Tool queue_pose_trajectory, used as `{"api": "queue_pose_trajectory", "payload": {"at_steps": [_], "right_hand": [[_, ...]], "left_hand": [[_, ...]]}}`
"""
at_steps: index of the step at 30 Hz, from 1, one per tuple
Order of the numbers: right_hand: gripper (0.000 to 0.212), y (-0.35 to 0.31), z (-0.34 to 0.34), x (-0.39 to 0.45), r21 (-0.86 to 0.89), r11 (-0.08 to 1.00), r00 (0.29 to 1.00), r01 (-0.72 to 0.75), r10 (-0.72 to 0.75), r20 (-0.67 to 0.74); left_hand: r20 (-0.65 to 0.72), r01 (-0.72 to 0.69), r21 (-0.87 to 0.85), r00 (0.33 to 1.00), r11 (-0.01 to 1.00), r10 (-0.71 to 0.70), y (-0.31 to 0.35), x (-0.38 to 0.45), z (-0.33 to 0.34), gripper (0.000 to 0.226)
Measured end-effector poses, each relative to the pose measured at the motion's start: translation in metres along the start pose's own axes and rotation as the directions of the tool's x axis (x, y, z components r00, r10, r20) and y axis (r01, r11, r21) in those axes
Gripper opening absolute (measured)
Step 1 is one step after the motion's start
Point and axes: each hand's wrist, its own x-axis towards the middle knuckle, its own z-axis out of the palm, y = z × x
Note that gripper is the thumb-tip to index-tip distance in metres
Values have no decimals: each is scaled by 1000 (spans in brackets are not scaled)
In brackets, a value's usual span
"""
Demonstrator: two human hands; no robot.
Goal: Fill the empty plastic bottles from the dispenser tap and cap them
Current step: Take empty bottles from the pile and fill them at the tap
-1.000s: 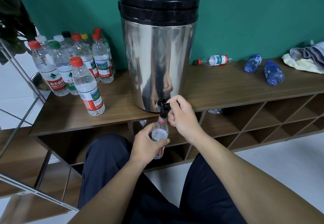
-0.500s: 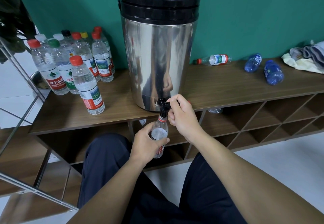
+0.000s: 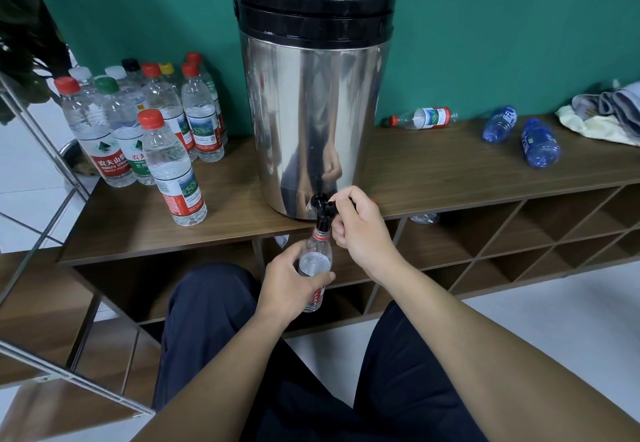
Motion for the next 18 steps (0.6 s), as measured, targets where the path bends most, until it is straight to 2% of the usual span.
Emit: {"api": "queue_pose_trajectory", "payload": {"at_steps": [18], "right_hand": [[21, 1, 0, 0, 16, 1000, 1000, -1, 1, 0]], "left_hand": [[3, -10, -11, 1000, 1000, 10, -3, 1, 0, 65]]}}
